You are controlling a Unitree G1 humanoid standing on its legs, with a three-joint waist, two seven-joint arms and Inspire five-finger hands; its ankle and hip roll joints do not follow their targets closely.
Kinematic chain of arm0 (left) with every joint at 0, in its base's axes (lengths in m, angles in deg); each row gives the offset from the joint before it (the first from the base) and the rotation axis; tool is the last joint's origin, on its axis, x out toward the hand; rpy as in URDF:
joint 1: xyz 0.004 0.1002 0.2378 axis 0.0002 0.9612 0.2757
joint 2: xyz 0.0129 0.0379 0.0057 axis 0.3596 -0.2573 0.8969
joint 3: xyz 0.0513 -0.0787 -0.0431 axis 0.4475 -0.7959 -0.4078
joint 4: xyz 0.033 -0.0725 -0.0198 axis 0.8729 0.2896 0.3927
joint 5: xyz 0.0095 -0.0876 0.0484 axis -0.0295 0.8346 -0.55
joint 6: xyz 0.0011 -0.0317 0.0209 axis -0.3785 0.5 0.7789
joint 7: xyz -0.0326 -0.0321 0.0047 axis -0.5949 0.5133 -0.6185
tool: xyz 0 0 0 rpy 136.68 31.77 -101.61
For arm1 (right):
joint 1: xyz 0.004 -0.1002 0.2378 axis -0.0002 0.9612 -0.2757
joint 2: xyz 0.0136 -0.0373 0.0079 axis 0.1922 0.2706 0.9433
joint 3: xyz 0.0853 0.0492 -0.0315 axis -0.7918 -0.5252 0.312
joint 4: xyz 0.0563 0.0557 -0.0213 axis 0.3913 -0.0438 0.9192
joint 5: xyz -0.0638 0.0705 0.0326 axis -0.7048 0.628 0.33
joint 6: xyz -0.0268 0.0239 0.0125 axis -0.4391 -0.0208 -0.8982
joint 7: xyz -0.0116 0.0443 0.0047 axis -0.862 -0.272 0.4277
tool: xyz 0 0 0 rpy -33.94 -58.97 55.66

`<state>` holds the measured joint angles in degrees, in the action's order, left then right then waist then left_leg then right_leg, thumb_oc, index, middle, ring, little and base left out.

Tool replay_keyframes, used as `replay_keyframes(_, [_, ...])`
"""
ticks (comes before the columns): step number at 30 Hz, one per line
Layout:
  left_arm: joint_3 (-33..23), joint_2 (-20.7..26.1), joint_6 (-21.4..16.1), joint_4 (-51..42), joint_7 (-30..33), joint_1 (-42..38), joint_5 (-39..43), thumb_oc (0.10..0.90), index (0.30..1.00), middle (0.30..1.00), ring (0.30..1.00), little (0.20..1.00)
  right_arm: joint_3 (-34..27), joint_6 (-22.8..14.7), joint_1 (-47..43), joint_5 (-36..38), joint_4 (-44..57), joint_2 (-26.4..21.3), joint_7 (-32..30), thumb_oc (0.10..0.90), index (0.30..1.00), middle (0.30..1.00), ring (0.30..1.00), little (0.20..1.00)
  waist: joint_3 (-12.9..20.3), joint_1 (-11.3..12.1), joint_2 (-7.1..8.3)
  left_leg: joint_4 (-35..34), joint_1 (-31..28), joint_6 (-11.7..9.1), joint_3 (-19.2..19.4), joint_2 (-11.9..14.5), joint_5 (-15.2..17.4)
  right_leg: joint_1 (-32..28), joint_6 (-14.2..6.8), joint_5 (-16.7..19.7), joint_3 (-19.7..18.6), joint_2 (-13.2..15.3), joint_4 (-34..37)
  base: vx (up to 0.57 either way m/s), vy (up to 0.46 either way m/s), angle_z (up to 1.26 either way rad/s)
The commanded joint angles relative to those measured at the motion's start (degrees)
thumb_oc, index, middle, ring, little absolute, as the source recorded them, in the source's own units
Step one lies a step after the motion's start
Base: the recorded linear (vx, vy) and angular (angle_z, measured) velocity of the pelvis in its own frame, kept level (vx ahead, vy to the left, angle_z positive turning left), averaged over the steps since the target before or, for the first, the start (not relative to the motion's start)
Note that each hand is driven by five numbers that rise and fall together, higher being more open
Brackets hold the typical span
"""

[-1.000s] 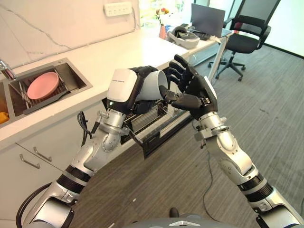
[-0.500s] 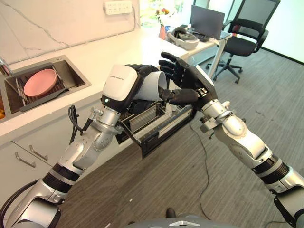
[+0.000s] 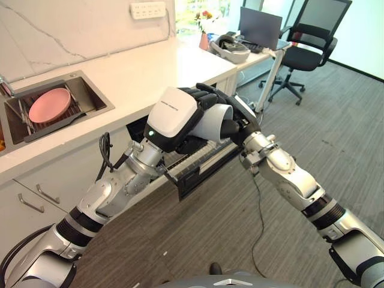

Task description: Place the dishes in the dishwasher.

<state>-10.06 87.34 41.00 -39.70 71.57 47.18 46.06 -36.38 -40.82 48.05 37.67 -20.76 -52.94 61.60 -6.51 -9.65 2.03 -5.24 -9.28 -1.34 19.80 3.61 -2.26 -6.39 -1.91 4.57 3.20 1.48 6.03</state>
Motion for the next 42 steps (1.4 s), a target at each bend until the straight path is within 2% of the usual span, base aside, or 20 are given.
replay_keyframes(1, [1.02,-5.54,-4.95,-9.59,5.54,-13.7,5.09,0.4,0.3,0.3,0.3,0.3,0.81,-3.72,-8.19,-2.15,-1.57,3.52,-1.85,0.8,0.9,0.9,0.9,0.9,5.05,1.76,-0.17,0.24,-1.96,-3.55,-3.67,2.98,3.28,-1.3,-5.74,-3.27,3.1,3.22,-1.06,0.0,0.0,0.0])
replay_keyframes(4, [1.49,-6.16,-4.89,-9.54,5.38,-13.89,5.54,0.4,0.3,0.3,0.3,0.3,0.86,-3.86,-8.78,-2.23,-1.25,4.21,-2.36,0.8,0.9,0.9,0.9,0.9,5.0,1.78,-0.23,0.24,-1.95,-3.5,-3.76,2.95,3.22,-1.35,-5.72,-3.29,3.07,3.17,-1.05,0.0,0.0,0.0])
replay_keyframes(5, [1.98,-6.96,-4.95,-9.53,4.94,-13.95,6.23,0.4,0.3,0.3,0.3,0.3,0.58,-4.12,-9.23,-2.62,-0.57,5.06,-2.83,0.494,0.441,0.441,0.441,0.441,4.91,1.83,-0.3,0.24,-1.95,-3.46,-3.86,2.96,3.17,-1.4,-5.72,-3.29,3.1,3.21,-1.05,0.0,0.0,0.0])
replay_keyframes(6, [1.98,-6.96,-4.95,-9.53,4.94,-13.95,6.23,0.4,0.3,0.3,0.3,0.3,0.58,-4.12,-9.23,-2.62,-0.57,5.06,-2.83,0.494,0.441,0.441,0.441,0.441,4.91,1.83,-0.3,0.24,-1.95,-3.46,-3.86,2.96,3.17,-1.4,-5.72,-3.29,3.1,3.21,-1.05,0.0,0.0,0.0])
replay_keyframes(7, [2.15,-7.3,-4.92,-9.41,4.86,-13.93,6.44,0.4,0.3,0.3,0.3,0.3,0.3,-4.35,-9.24,-2.84,-0.34,5.8,-3.14,0.4,0.3,0.3,0.3,0.3,4.89,1.86,-0.33,0.24,-1.95,-3.43,-3.91,2.96,3.18,-1.41,-5.71,-3.28,3.14,3.23,-1.06,0.0,0.0,0.0])
replay_keyframes(14, [1.83,-8.45,-3.59,-8.43,5.74,-13.43,5.54,0.4,0.3,0.3,0.3,0.3,-4.32,-7.44,-5.79,-2.81,2.45,11.41,-7.36,0.4,0.3,0.3,0.3,0.3,4.74,2.04,-0.89,0.24,-1.85,-3.13,-4.24,2.67,3.35,-1.53,-5.74,-3.37,3.36,3.31,-1.06,0.0,0.0,0.0])
replay_keyframes(17, [1.78,-8.6,-3.47,-8.26,6.03,-13.42,5.19,0.4,0.3,0.3,0.3,0.3,-5.02,-8.04,-4.92,-2.16,2.95,12.28,-7.87,0.4,0.3,0.3,0.3,0.3,4.71,2.09,-0.95,0.24,-1.79,-3.08,-4.29,2.66,3.38,-1.54,-5.76,-3.41,3.46,3.34,-1.06,0.0,0.0,0.0])
replay_keyframes(18, [1.63,-8.8,-3.26,-8.11,6.61,-13.17,4.64,0.558,0.538,0.538,0.538,0.538,-5.81,-8.94,-3.6,-1.25,3.63,13.72,-8.44,0.4,0.3,0.3,0.3,0.3,4.62,2.17,-1.04,0.24,-1.73,-3.02,-4.39,2.61,3.39,-1.58,-5.78,-3.41,3.58,3.41,-1.06,0.0,0.0,0.0])
replay_keyframes(19, [1.63,-8.8,-3.26,-8.11,6.61,-13.17,4.64,0.558,0.538,0.538,0.538,0.538,-5.81,-8.94,-3.6,-1.25,3.63,13.72,-8.44,0.4,0.3,0.3,0.3,0.3,4.62,2.17,-1.04,0.24,-1.73,-3.02,-4.39,2.61,3.39,-1.58,-5.78,-3.41,3.58,3.41,-1.06,0.0,0.0,0.0])
replay_keyframes(20, [1.27,-8.97,-2.95,-8.1,7.34,-12.74,4.02,0.8,0.9,0.9,0.9,0.9,-6.72,-9.84,-2.22,-0.32,4.68,14.78,-8.8,0.4,0.3,0.3,0.3,0.3,4.53,2.27,-1.02,0.24,-1.63,-2.92,-4.59,2.56,3.41,-1.55,-5.8,-3.44,3.72,3.46,-1.05,-0.01,0.0,0.03])
replay_keyframes(26, [-1.11,-8.69,-1.9,-7.66,9.26,-10.78,3.07,0.8,0.9,0.9,0.9,0.9,-8.71,-11.51,1.19,2.73,5.79,16.78,-9.52,0.4,0.3,0.3,0.3,0.3,4.25,2.78,-0.96,0.24,-1.28,-2.91,-4.87,2.45,3.35,-1.35,-5.87,-3.45,3.99,3.6,-1.03,0.0,-0.001,0.06])
replay_keyframes(28, [-4.31,-7.94,-0.48,-6.98,11.66,-8.72,2.11,0.8,0.9,0.9,0.9,0.9,-10.61,-12.85,3.74,5.74,6.29,17.66,-10.08,0.4,0.3,0.3,0.3,0.3,3.98,3.37,-0.83,0.24,-0.97,-2.93,-5.15,2.37,3.29,-1.26,-5.87,-3.41,4.22,3.71,-1.03,0.0,-0.009,0.07])
replay_keyframes(31, [-5.17,-7.72,-0.06,-6.68,12.28,-7.9,1.69,0.8,0.9,0.9,0.9,0.9,-11.31,-13.25,4.41,6.5,6.21,17.88,-10.18,0.4,0.3,0.3,0.3,0.3,3.87,3.54,-0.74,0.24,-0.88,-2.91,-5.31,2.34,3.28,-1.2,-5.86,-3.38,4.29,3.73,-1.03,0.0,-0.003,0.03])
replay_keyframes(34, [-8.22,-7.11,0.92,-6.62,12.93,-4.77,1.58,0.8,0.9,0.9,0.9,0.9,-13.17,-14.1,6.39,8.69,6.32,18.62,-10.18,0.4,0.3,0.3,0.3,0.3,3.7,4.02,-0.67,0.24,-0.64,-2.9,-5.82,2.28,3.14,-1.24,-5.82,-3.45,4.69,3.76,-1.03,0.0,-0.008,0.06])
replay_keyframes(36, [-12.67,-7.68,2.25,-5.39,14.18,0.27,2.61,0.8,0.9,0.9,0.9,0.9,-15.59,-15.14,7.87,10.92,6.76,19.49,-10.47,0.4,0.3,0.3,0.3,0.3,3.59,4.8,-0.62,0.24,-0.42,-2.93,-6.26,2.15,3.07,-1.44,-5.65,-3.62,5.21,3.84,-1.03,0.02,-0.01,0.08])
replay_keyframes(39, [-14.38,-8.01,2.83,-4.27,14.53,2.7,3.5,0.8,0.9,0.9,0.9,0.9,-17.06,-15.95,8.36,11.48,6.72,20.01,-11.09,0.4,0.3,0.3,0.3,0.3,3.63,5.06,-0.62,0.24,-0.33,-2.93,-6.52,2.12,3.03,-1.6,-5.57,-3.71,5.45,3.9,-1.03,0.02,-0.007,0.12])
replay_keyframes(42, [-18.21,-8.49,3.9,-2.22,13.97,9.44,4.8,0.8,0.9,0.9,0.9,0.9,-20.85,-18.03,9.51,12.54,6.71,21.74,-13.04,0.4,0.3,0.3,0.3,0.3,3.49,5.74,-0.75,0.24,-0.3,-2.92,-7.01,1.95,3.03,-1.83,-5.46,-3.83,5.99,3.97,-1.03,0.01,0.002,0.08])
